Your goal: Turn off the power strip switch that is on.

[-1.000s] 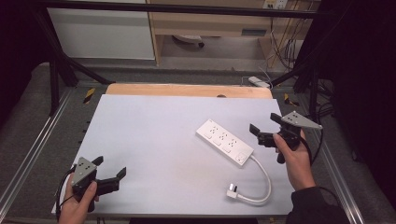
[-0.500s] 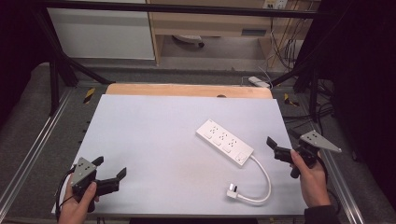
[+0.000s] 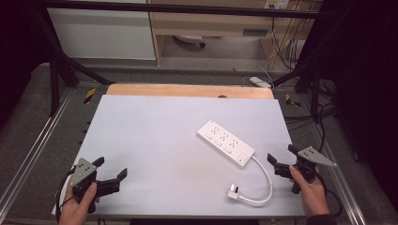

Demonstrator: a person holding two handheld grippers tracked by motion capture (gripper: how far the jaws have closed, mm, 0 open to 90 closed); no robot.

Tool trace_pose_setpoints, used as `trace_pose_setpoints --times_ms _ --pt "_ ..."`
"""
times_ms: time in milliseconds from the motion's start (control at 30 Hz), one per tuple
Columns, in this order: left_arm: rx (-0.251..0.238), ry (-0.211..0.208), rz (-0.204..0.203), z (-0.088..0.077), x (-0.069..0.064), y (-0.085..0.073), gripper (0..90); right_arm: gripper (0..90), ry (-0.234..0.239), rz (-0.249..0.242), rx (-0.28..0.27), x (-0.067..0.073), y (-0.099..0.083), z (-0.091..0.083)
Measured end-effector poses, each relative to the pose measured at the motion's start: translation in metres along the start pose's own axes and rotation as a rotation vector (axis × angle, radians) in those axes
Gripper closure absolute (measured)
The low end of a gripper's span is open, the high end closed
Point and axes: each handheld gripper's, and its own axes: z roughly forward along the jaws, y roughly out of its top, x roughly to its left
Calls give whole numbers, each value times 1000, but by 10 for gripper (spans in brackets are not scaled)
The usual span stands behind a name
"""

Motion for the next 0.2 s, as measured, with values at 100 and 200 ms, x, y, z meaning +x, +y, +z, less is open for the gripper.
trace_pose_setpoints --times_ms 100,200 --pt "-1 -1 0 0 0 0 50 32 14 19 58 5 -7 9" --pt "1 1 10 0 0 0 50 34 43 3 135 11 -13 19"
